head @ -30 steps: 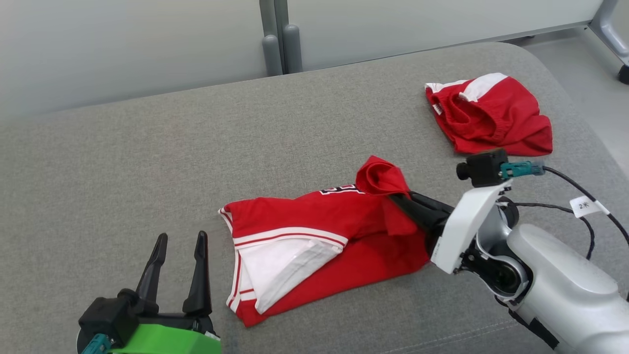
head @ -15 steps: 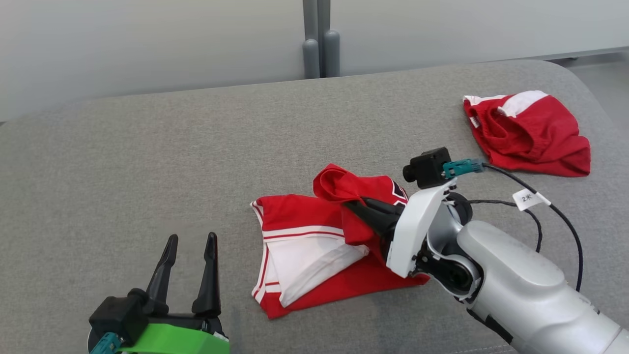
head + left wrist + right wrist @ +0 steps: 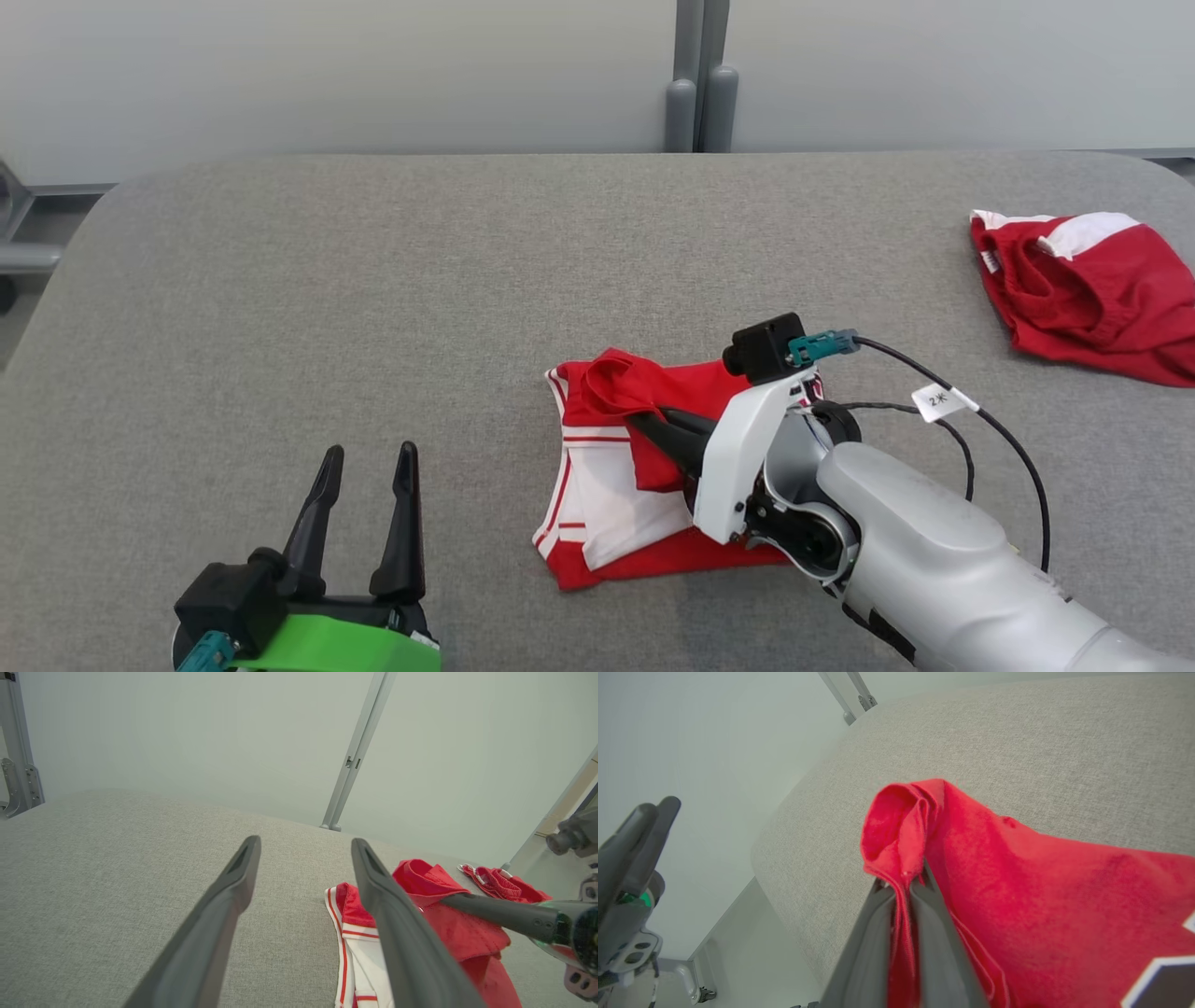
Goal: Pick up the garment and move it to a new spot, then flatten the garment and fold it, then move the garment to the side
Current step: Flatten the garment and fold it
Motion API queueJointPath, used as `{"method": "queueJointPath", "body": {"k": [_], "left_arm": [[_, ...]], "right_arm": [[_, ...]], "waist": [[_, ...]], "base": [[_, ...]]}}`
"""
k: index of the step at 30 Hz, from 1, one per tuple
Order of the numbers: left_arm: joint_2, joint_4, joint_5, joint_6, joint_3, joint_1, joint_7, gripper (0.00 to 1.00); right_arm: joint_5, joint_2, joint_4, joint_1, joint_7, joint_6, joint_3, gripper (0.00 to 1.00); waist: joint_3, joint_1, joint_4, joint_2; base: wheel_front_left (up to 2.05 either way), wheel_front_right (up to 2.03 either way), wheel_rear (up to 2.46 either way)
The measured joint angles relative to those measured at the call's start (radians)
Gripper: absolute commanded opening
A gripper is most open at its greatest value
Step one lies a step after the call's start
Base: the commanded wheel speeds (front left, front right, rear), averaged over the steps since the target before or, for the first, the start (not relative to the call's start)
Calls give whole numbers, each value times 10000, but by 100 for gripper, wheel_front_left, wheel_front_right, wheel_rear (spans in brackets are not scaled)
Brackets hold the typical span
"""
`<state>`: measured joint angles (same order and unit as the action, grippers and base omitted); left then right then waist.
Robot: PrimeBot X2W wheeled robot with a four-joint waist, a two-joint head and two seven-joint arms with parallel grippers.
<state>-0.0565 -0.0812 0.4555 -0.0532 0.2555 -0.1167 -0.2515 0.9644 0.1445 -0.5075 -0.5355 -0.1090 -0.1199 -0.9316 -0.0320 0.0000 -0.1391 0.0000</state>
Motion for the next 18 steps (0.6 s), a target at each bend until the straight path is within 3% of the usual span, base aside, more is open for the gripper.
{"method": "queueJointPath", "body": {"k": [5, 8, 13, 16, 17, 18], "left_arm": [[13, 2, 0, 0, 82, 1, 0, 100], [15, 2, 2, 0, 105, 1, 0, 100], [19, 13, 6, 0, 127, 2, 0, 100], [23, 13, 73, -4, 71, 3, 0, 100], [25, 13, 73, -4, 73, 3, 0, 100], [25, 13, 73, -12, 71, 3, 0, 100]], "right_arm": [[-251, -211, -754, -306, 134, 307, 65, 0], [-395, -274, -1158, -450, 199, 382, 31, 10], [-522, -449, -1670, -564, 226, 428, -132, 45], [-523, -589, -1918, -619, 291, 422, -221, 50], [-523, -619, -1998, -648, 291, 420, -228, 64], [-523, -637, -2082, -689, 295, 420, -228, 87]], "waist": [[-57, 0, -266, 0], [-107, 0, -422, 0], [-203, 0, -651, 0], [-243, 0, -720, 0], [-247, 0, -730, 0], [-250, 0, -736, 0]], "base": [[0, 0, 0], [0, 0, 0], [0, 0, 0], [0, 0, 0], [0, 0, 0], [0, 0, 0]]}}
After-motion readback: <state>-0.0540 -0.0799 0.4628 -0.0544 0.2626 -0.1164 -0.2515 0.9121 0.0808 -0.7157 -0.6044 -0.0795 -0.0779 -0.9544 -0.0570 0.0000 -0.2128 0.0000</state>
